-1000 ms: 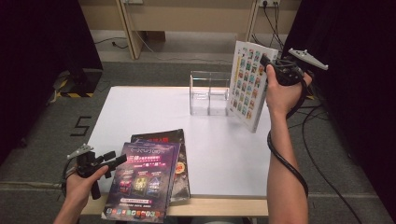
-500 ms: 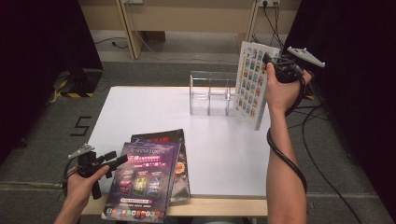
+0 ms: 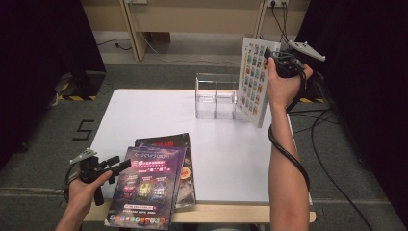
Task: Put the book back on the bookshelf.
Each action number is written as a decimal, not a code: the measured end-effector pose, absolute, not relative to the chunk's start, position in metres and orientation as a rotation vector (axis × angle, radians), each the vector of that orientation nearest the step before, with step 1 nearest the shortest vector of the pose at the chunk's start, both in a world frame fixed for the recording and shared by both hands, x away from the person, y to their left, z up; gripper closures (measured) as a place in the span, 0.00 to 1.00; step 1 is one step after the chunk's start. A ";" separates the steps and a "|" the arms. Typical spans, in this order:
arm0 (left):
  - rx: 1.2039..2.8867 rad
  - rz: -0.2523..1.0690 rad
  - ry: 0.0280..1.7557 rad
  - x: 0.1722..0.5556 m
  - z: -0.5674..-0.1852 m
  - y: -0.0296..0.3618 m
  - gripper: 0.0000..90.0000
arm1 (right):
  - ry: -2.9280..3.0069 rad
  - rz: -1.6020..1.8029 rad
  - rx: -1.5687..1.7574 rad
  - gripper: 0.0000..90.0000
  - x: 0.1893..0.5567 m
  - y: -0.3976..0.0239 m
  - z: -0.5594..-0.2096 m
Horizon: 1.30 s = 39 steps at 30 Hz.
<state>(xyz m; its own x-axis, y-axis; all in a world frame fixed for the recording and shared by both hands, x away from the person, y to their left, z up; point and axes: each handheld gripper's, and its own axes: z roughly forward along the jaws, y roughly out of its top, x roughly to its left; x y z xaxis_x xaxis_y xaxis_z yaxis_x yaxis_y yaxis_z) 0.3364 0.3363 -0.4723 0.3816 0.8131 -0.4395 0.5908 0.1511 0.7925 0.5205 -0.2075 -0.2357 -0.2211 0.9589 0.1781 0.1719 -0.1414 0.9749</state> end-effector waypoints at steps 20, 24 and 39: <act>1.546 0.246 1.303 0.338 -0.474 0.334 0.31 | 1.394 1.356 1.394 0.82 0.555 -0.208 -0.279; 1.549 0.240 1.303 0.337 -0.475 0.333 0.31 | 1.406 1.336 1.395 0.82 0.556 -0.206 -0.288; 1.544 0.224 1.302 0.335 -0.476 0.332 0.32 | 1.491 1.243 1.426 0.81 0.517 -0.220 -0.292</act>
<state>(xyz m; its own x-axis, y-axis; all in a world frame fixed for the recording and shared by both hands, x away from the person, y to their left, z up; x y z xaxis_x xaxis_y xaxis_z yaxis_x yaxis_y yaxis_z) 0.3353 0.3321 -0.4762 0.3893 0.8021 -0.4529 0.6047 0.1484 0.7825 0.5171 -0.2199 -0.2916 -0.1328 0.9840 0.1185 0.2936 -0.0751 0.9530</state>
